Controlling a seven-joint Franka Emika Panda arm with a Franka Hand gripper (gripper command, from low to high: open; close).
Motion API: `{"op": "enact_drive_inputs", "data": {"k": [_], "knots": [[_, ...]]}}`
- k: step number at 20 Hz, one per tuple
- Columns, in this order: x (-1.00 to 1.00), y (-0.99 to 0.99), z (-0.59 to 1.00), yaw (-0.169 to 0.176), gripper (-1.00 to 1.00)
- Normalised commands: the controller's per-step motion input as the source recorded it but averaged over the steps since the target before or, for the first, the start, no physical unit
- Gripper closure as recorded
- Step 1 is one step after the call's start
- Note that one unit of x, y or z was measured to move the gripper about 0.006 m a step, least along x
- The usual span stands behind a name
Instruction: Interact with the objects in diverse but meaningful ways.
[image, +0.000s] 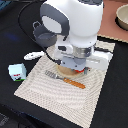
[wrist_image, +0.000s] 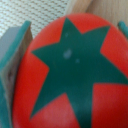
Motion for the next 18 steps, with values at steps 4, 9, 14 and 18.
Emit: {"op": "enact_drive_inputs", "data": {"k": [4,9,14,18], "knots": [[-0.53,0.26,1.00,0.081,1.00],[-0.71,0.33,0.81,0.051,1.00],[-0.88,0.40,0.69,0.023,1.00],[-0.91,0.36,0.28,0.006,1.00]]}}
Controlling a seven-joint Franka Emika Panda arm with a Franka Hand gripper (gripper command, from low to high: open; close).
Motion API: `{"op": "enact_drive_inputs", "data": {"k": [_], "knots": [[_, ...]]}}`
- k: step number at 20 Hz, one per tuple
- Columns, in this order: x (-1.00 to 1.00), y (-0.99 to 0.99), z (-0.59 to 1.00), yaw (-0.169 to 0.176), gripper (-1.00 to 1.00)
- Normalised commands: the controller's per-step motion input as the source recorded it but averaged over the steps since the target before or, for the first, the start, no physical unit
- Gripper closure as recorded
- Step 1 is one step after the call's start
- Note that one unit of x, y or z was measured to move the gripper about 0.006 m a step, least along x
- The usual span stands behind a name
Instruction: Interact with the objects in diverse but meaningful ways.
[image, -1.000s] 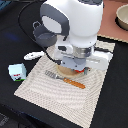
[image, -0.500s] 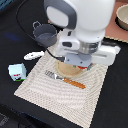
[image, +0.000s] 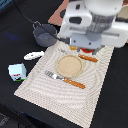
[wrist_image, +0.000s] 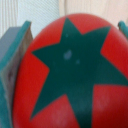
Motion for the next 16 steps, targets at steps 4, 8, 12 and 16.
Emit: {"op": "enact_drive_inputs", "data": {"k": [4,8,12,16], "knots": [[-0.69,0.12,-0.13,0.002,1.00],[-0.62,0.06,-0.22,0.000,1.00],[-0.65,0.08,-0.28,0.000,1.00],[-0.63,0.26,-0.08,0.000,1.00]]}}
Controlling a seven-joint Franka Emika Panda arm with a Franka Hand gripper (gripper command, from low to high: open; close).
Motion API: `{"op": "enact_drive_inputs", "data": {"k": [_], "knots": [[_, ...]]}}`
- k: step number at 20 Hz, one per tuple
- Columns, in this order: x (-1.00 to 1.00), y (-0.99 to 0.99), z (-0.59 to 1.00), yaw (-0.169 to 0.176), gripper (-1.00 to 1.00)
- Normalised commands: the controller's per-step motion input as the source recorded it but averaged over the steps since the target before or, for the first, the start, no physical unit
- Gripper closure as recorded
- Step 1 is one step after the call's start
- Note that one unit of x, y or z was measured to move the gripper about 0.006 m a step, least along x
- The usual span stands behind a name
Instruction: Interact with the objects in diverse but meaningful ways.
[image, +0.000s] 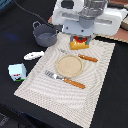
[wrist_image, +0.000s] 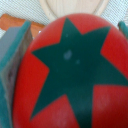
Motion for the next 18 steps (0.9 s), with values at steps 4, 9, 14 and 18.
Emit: {"op": "enact_drive_inputs", "data": {"k": [4,9,14,18], "knots": [[-0.54,0.40,0.01,0.016,1.00],[-0.42,0.48,0.08,0.041,1.00],[-0.40,0.59,0.07,0.026,1.00],[-0.42,0.65,0.05,0.016,1.00]]}}
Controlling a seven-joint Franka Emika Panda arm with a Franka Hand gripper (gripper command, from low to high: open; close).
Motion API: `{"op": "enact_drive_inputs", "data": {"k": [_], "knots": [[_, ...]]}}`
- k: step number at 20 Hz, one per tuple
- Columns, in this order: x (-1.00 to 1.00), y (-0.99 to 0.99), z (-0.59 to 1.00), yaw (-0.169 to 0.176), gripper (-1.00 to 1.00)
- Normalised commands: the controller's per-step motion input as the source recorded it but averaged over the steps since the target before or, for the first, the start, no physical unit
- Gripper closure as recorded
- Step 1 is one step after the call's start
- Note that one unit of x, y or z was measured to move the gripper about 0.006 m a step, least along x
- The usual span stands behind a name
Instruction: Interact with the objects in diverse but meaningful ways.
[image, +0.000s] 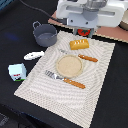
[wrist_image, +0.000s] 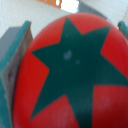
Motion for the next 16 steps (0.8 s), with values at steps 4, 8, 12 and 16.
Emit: {"op": "enact_drive_inputs", "data": {"k": [4,8,12,16], "knots": [[-0.42,0.64,0.02,0.013,1.00],[-0.45,0.69,0.00,0.013,1.00],[-0.50,0.67,-0.06,0.017,1.00],[-0.51,0.59,-0.10,0.034,1.00]]}}
